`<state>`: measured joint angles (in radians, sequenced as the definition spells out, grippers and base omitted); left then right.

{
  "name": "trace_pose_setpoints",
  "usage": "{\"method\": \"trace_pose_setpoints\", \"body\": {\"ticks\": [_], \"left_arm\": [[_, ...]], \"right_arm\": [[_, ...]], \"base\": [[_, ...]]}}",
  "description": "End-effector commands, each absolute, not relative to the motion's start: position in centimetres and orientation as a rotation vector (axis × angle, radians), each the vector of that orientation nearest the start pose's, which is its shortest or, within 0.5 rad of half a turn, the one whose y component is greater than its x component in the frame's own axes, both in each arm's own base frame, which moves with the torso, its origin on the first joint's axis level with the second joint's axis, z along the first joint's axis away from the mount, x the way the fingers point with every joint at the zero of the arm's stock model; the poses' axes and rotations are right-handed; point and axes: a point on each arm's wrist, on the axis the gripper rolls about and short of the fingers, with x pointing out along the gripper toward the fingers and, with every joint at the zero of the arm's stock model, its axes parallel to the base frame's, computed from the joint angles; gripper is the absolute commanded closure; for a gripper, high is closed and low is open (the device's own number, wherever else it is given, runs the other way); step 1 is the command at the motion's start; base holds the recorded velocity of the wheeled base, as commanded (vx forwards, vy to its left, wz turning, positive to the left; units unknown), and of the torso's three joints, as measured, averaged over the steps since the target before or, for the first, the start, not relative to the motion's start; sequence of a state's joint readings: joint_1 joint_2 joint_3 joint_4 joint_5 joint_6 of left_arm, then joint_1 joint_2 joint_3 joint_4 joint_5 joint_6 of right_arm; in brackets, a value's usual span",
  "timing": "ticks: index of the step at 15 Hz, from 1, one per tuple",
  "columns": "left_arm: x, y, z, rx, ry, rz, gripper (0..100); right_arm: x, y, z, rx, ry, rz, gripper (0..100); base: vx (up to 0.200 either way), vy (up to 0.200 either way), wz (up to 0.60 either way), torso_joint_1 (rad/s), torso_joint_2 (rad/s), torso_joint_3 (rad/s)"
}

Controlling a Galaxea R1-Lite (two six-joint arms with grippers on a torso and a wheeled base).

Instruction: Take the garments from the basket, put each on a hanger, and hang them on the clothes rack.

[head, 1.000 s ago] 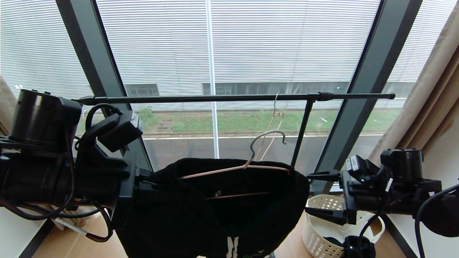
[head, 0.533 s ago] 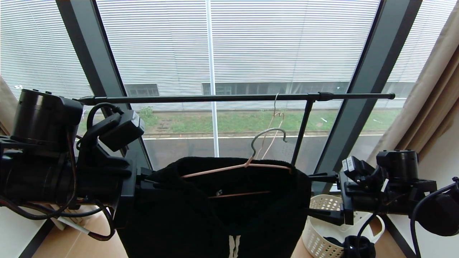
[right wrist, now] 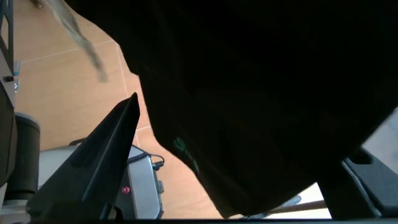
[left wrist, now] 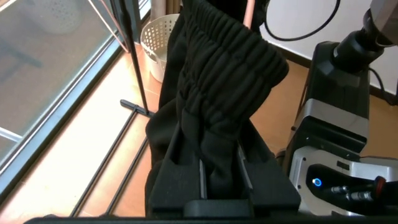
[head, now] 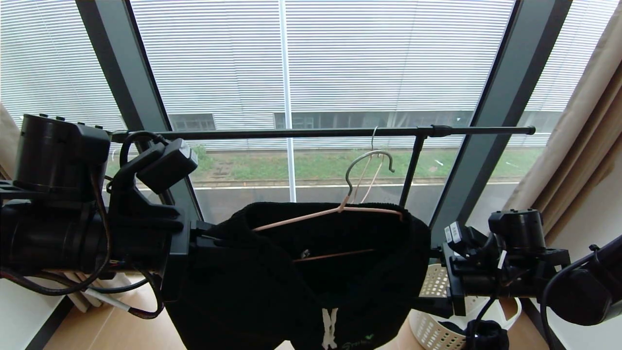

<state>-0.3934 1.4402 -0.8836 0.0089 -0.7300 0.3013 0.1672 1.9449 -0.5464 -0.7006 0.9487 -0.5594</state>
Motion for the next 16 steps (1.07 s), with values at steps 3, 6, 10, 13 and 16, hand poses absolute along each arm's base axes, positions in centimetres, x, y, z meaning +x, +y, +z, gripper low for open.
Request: {"method": "trace_pose_setpoints", "body": {"ticks": [3, 6, 10, 13, 16], "left_arm": [[20.7, -10.2, 21.8, 0.157, 0.418, -1.168, 100], [20.7, -10.2, 21.8, 0.153, 0.42, -1.164, 100], [20.9, -9.7, 21.8, 0.149, 0.418, -1.143, 100], [20.9, -9.4, 22.0, 0.148, 0.41, -1.129, 100], [20.8, -9.1, 22.2, 0.147, 0.404, -1.118, 100]], "right_arm": [[28.0, 6.4, 6.0, -0.203, 0.357, 1.206, 100], [28.2, 6.0, 6.2, -0.2, 0.352, 1.19, 100], [28.7, 4.6, 6.4, -0.199, 0.341, 1.137, 100], [29.0, 4.0, 6.5, -0.198, 0.338, 1.116, 100], [29.2, 3.7, 6.6, -0.199, 0.333, 1.106, 100]], "base": [[0.0, 0.0, 0.0, 0.0, 0.0, 0.0], [0.0, 0.0, 0.0, 0.0, 0.0, 0.0], [0.0, 0.0, 0.0, 0.0, 0.0, 0.0], [0.0, 0.0, 0.0, 0.0, 0.0, 0.0], [0.0, 0.0, 0.0, 0.0, 0.0, 0.0]]}}
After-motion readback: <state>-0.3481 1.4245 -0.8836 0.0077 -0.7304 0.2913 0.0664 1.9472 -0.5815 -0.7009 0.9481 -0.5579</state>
